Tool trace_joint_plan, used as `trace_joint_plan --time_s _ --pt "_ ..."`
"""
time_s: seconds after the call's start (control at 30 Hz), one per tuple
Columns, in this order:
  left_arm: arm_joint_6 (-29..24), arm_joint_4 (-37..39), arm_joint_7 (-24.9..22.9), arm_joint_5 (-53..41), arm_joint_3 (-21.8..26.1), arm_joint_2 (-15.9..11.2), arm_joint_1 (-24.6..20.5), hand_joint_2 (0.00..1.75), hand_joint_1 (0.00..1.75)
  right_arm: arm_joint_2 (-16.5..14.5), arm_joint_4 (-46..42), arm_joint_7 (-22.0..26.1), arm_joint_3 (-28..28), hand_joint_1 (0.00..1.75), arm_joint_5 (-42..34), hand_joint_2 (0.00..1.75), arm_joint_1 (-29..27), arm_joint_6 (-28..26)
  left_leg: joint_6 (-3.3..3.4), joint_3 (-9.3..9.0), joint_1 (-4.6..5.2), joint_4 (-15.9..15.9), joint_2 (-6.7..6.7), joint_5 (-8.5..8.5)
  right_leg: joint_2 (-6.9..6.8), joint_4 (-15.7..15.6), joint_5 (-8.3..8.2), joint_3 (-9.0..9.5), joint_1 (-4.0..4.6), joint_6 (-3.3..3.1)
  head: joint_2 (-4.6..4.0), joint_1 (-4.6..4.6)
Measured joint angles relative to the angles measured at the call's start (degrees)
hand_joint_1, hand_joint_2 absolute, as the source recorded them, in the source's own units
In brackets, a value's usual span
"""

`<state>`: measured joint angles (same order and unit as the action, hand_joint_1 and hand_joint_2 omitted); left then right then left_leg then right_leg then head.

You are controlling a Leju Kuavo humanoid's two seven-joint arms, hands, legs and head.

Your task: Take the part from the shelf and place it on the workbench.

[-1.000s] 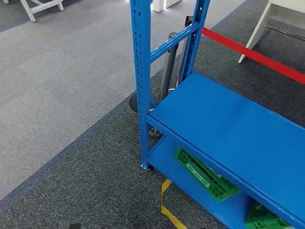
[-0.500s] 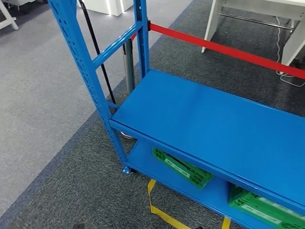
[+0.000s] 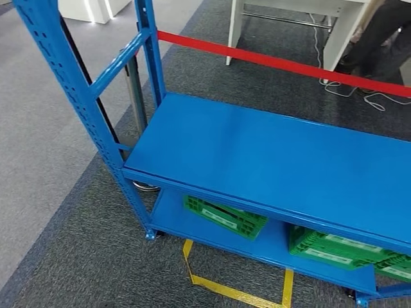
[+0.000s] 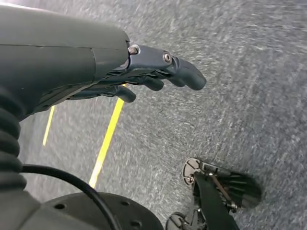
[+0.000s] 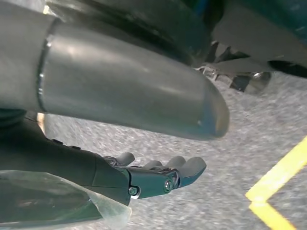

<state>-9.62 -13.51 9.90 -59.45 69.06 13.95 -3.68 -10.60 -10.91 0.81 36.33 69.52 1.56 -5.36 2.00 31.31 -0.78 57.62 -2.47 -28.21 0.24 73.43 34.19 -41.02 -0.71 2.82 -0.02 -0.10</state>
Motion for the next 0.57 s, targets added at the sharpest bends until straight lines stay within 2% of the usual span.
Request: trace_joint_plan --time_s 0.03,0.07,0.1,0.13,0.17,0.2,0.27,0.3,0.33,0.4,0.43,0.47,0.5,0.57 --pt "0.14 0.0 0.0 0.03 0.01 -0.1 -0.05 1.75 0.0 0.01 0.0 -0.2 -0.09 0.0 0.12 0.0 -0.09 -0.3 -0.06 -0.06 -0.01 0.02 -0.76 -0.07 -0.31 -1.73 -1.34 1.06 -0.03 0.03 0.0 0.01" --pt "0.23 0.0 0.0 0.05 0.01 -0.16 -0.11 1.75 0.0 0.02 -0.01 -0.33 -0.17 0.0 0.21 0.0 -0.14 -0.56 -0.17 -0.18 -0.01 0.04 -1.44 -0.18 -1.02 -5.35 -3.26 3.14 -0.04 0.0 0.0 0.01" --pt "0.26 0.0 0.0 0.08 0.01 -0.23 -0.17 1.75 0.0 0.03 -0.01 -0.38 -0.25 0.0 0.29 0.0 -0.1 -0.72 -0.37 -0.34 0.07 0.08 -2.07 -0.32 -2.47 -9.52 -4.67 5.46 0.11 -0.1 0.0 0.03" --pt "0.27 0.0 0.0 0.1 0.01 -0.28 -0.21 1.75 0.0 0.04 -0.02 -0.39 -0.31 0.0 0.34 0.0 0.03 -0.81 -0.65 -0.45 0.23 0.16 -2.64 -0.5 -3.58 -12.88 -5.61 7.41 0.24 -0.42 0.0 0.0" --pt "0.28 0.0 0.0 0.12 0.01 -0.34 -0.26 1.75 0.0 0.04 -0.02 -0.4 -0.35 0.0 0.39 0.0 0.18 -0.87 -0.95 -0.59 0.4 0.21 -3.15 -0.64 -4.37 -14.97 -5.95 8.61 0.4 -0.78 0.0 -0.06" --pt "0.28 0.0 0.0 0.13 0.0 -0.41 -0.32 1.75 0.0 0.04 -0.02 -0.4 -0.38 0.0 0.42 0.0 0.26 -0.91 -1.25 -0.75 0.54 0.23 -3.65 -0.73 -4.61 -15.68 -5.77 8.97 0.6 -1.19 0.0 -0.12" --pt "0.29 0.0 0.02 0.14 0.01 -0.49 -0.49 1.75 0.0 0.04 -0.02 -0.44 -0.42 0.0 0.43 0.0 0.12 -0.96 -1.97 -1.17 0.46 0.2 -4.25 -0.95 -3.34 -15.8 -5.91 8.87 0.59 -2.02 0.0 -0.16" --pt "0.29 0.0 0.05 0.15 0.01 -0.52 -0.56 1.75 0.0 0.04 -0.02 -0.48 -0.42 0.0 0.43 0.0 0.02 -0.99 -2.36 -1.24 0.32 0.57 -3.45 -1.42 -2.78 -15.92 -6.0 8.93 0.51 -2.38 0.0 -0.24" --pt "0.24 0.0 0.1 0.16 0.02 -0.55 -0.59 1.75 0.0 0.04 -0.01 -0.52 -0.43 0.0 0.44 0.0 0.01 -1.02 -2.69 -0.88 0.19 1.84 -2.05 -2.5 -2.18 -16.03 -6.16 9.03 0.39 -2.79 0.0 -0.37" --pt "-0.1 0.01 0.2 0.15 0.03 -0.57 -0.49 1.75 0.0 0.04 -0.01 -0.56 -0.5 0.0 0.49 0.0 0.2 -1.14 -2.96 1.6 0.07 7.98 1.09 -6.09 -0.81 -16.1 -6.47 9.18 0.3 -3.37 0.0 -0.69" --pt "-0.33 0.02 0.22 0.13 0.03 -0.57 -0.38 1.75 0.0 0.04 -0.01 -0.62 -0.55 0.0 0.51 0.0 0.28 -1.26 -2.92 3.42 0.07 12.02 1.74 -7.85 0.0 -16.07 -6.58 9.15 0.34 -3.55 0.0 -0.74" --pt "-0.55 0.02 0.19 0.08 0.03 -0.57 -0.27 1.75 0.0 0.04 -0.01 -0.8 -0.6 0.0 0.54 0.0 0.28 -1.48 -2.85 4.95 0.09 15.21 1.95 -8.74 0.89 -16.06 -6.61 9.15 0.41 -3.6 0.0 -0.75" --pt "-0.72 0.02 0.05 0.02 0.03 -0.6 -0.18 1.75 0.0 0.04 -0.01 -1.13 -0.62 0.0 0.57 0.0 0.23 -1.75 -2.73 5.78 0.1 16.56 2.01 -8.45 1.68 -16.04 -6.61 9.2 0.48 -3.62 0.0 -0.75" --pt "-0.98 0.02 -0.43 -0.13 0.03 -0.66 -0.1 1.75 0.0 0.04 0.0 -1.94 -0.62 0.0 0.79 0.0 0.14 -2.22 -2.44 5.55 0.12 15.0 2.07 -6.12 2.71 -16.01 -6.6 9.34 0.57 -3.65 0.0 -0.75"
